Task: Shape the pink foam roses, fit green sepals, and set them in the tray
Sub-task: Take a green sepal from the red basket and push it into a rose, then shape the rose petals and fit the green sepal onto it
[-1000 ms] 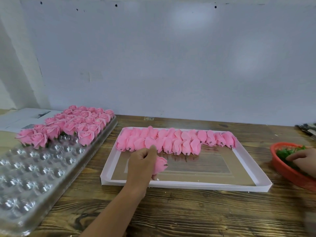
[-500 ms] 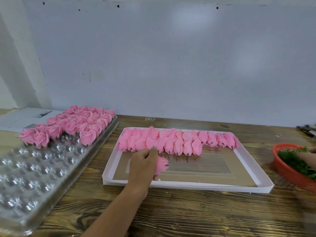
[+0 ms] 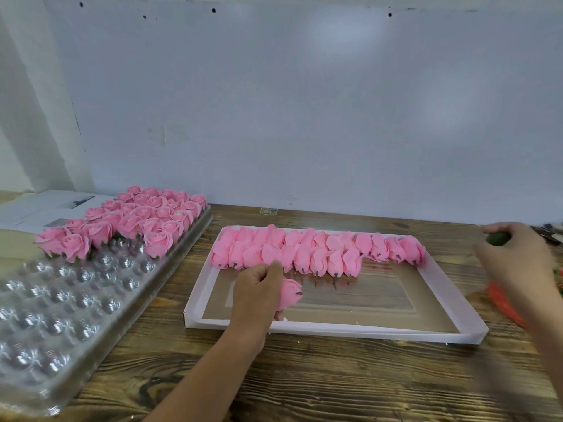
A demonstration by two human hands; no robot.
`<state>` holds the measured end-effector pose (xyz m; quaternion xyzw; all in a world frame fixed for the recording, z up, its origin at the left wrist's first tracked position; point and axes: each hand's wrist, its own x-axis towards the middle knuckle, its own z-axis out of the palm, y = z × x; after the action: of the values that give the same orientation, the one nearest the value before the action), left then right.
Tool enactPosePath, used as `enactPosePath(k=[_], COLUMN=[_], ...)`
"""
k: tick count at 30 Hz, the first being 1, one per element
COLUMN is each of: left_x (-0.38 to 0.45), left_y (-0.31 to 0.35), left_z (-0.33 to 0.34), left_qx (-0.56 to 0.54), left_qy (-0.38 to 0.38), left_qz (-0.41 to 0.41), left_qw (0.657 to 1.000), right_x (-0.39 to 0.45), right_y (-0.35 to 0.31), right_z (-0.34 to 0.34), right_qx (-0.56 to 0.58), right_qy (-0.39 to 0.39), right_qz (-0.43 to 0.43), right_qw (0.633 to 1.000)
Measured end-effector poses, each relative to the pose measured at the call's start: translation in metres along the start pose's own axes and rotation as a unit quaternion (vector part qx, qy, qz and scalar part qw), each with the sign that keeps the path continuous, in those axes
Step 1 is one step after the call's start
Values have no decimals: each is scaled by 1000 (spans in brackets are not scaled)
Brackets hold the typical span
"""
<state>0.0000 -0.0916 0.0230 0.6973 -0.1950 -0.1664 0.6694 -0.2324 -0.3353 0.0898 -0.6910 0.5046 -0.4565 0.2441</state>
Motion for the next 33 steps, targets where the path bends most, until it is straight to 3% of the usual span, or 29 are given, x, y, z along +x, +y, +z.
enactPosePath(k=[7, 11, 22, 33], left_x=[0, 0, -1, -2], left_y=[0, 0, 1, 3], left_z=[0, 0, 0, 0], left_qx=[3, -1, -5, -8], left_qy=[3, 0, 0, 0], left_qz=[-2, -5, -11, -15], left_qw=[1000, 1000, 1000, 1000], right_x=[-50, -86, -141, -145], right_y=[-39, -51, -41, -34], right_z=[53, 85, 103, 102], right_qx=[144, 271, 240, 193], right_qy=[-45, -134, -343, -321], right_qz=[-45, -13, -95, -107], right_qw=[988, 953, 903, 921])
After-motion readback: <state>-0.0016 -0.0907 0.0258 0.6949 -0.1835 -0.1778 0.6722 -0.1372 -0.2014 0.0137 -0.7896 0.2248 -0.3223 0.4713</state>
